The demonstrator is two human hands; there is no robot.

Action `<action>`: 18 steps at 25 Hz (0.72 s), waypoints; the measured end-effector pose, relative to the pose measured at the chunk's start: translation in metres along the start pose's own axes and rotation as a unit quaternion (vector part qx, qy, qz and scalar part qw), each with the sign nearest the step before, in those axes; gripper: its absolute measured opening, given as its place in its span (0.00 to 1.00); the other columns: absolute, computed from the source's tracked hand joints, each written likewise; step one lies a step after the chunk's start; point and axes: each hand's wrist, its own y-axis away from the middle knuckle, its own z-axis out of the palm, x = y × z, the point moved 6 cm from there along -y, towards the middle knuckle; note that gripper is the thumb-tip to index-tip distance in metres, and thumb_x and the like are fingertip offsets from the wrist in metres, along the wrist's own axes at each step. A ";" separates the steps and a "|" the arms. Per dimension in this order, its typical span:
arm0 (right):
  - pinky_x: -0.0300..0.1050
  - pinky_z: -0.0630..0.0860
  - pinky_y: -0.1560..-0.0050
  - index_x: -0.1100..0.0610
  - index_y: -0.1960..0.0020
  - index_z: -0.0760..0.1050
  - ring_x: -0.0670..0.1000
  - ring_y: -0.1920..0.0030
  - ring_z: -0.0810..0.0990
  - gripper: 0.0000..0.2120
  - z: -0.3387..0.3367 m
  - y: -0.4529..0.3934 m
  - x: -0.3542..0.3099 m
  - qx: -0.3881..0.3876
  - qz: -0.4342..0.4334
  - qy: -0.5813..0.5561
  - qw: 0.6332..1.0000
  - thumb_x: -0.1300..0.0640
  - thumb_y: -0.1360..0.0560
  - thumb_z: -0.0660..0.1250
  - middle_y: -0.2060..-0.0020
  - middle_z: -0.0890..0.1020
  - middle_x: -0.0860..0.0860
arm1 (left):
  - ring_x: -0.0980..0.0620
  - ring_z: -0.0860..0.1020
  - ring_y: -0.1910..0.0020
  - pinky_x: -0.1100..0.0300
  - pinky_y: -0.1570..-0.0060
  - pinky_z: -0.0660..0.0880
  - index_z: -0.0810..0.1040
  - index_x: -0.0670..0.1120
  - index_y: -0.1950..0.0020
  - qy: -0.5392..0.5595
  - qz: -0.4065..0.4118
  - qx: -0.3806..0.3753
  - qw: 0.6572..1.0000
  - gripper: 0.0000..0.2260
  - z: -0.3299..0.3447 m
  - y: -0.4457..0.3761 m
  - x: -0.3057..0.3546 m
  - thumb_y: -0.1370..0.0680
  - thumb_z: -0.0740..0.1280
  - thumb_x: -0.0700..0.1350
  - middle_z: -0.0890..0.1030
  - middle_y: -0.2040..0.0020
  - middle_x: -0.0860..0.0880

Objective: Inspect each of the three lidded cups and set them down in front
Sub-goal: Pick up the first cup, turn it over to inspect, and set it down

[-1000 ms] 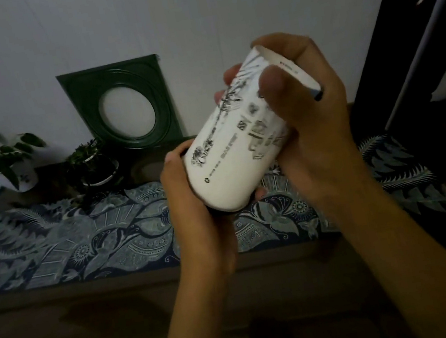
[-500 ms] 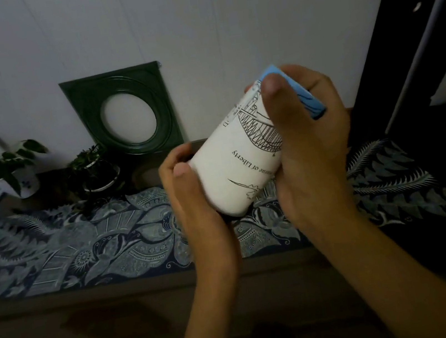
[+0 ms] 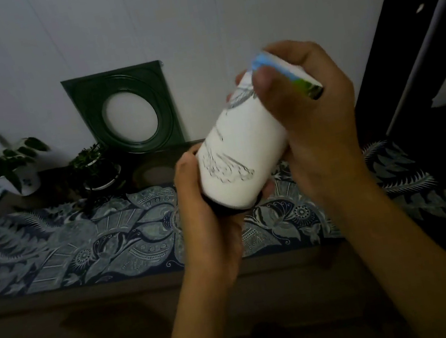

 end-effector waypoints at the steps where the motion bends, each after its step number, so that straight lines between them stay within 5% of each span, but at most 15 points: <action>1: 0.56 0.83 0.54 0.55 0.43 0.75 0.57 0.52 0.84 0.26 -0.004 0.004 0.006 0.059 0.027 -0.015 0.998 0.45 0.36 0.76 0.48 0.83 0.59 | 0.39 0.84 0.46 0.44 0.59 0.82 0.74 0.47 0.34 -0.046 0.072 0.017 0.996 0.24 -0.001 0.000 0.006 0.25 0.63 0.59 0.83 0.39 0.42; 3: 0.53 0.82 0.56 0.56 0.41 0.76 0.55 0.53 0.84 0.28 -0.007 0.007 0.012 0.076 0.054 -0.037 0.995 0.44 0.36 0.76 0.48 0.82 0.58 | 0.39 0.84 0.48 0.48 0.63 0.82 0.74 0.47 0.36 -0.071 0.090 0.027 0.993 0.21 -0.004 -0.001 0.007 0.22 0.60 0.59 0.83 0.40 0.43; 7: 0.61 0.80 0.47 0.58 0.39 0.72 0.64 0.45 0.82 0.34 0.009 0.000 -0.005 -0.172 -0.012 -0.059 0.983 0.40 0.37 0.76 0.46 0.82 0.61 | 0.39 0.82 0.57 0.55 0.71 0.81 0.78 0.43 0.36 0.042 -0.177 -0.046 0.982 0.28 -0.004 0.004 -0.009 0.20 0.55 0.63 0.84 0.46 0.37; 10: 0.60 0.80 0.48 0.59 0.41 0.71 0.62 0.49 0.83 0.34 0.016 0.000 -0.015 -0.228 -0.028 -0.077 0.970 0.42 0.37 0.77 0.50 0.82 0.59 | 0.38 0.82 0.58 0.56 0.70 0.82 0.78 0.41 0.36 0.082 -0.284 -0.112 0.949 0.31 0.006 0.015 -0.022 0.24 0.58 0.65 0.82 0.47 0.36; 12: 0.64 0.81 0.48 0.56 0.43 0.73 0.63 0.50 0.84 0.32 0.011 -0.002 -0.009 -0.158 -0.021 -0.054 0.986 0.39 0.39 0.77 0.51 0.83 0.61 | 0.36 0.83 0.55 0.51 0.66 0.83 0.77 0.41 0.33 0.090 -0.247 -0.091 0.961 0.32 0.008 0.013 -0.023 0.23 0.58 0.65 0.83 0.45 0.35; 14: 0.64 0.82 0.51 0.53 0.47 0.75 0.63 0.51 0.84 0.29 0.001 0.001 0.002 -0.034 0.004 -0.039 0.999 0.42 0.40 0.80 0.51 0.83 0.61 | 0.37 0.84 0.50 0.48 0.62 0.83 0.73 0.43 0.30 0.065 -0.114 -0.033 0.991 0.29 0.002 0.005 -0.016 0.22 0.60 0.62 0.83 0.40 0.37; 16: 0.54 0.82 0.56 0.54 0.48 0.75 0.53 0.56 0.85 0.23 -0.004 0.009 0.013 0.065 0.043 -0.061 0.995 0.47 0.37 0.78 0.56 0.84 0.54 | 0.39 0.84 0.46 0.48 0.62 0.82 0.71 0.46 0.32 -0.028 0.057 0.004 0.998 0.25 -0.004 0.002 -0.003 0.23 0.64 0.59 0.81 0.37 0.40; 18: 0.50 0.82 0.57 0.54 0.47 0.75 0.49 0.57 0.85 0.21 -0.006 0.011 0.015 0.079 0.052 -0.060 0.994 0.49 0.35 0.77 0.56 0.84 0.51 | 0.38 0.84 0.45 0.49 0.63 0.81 0.71 0.46 0.33 -0.071 0.112 0.019 0.991 0.24 -0.008 0.002 0.000 0.25 0.64 0.58 0.80 0.36 0.40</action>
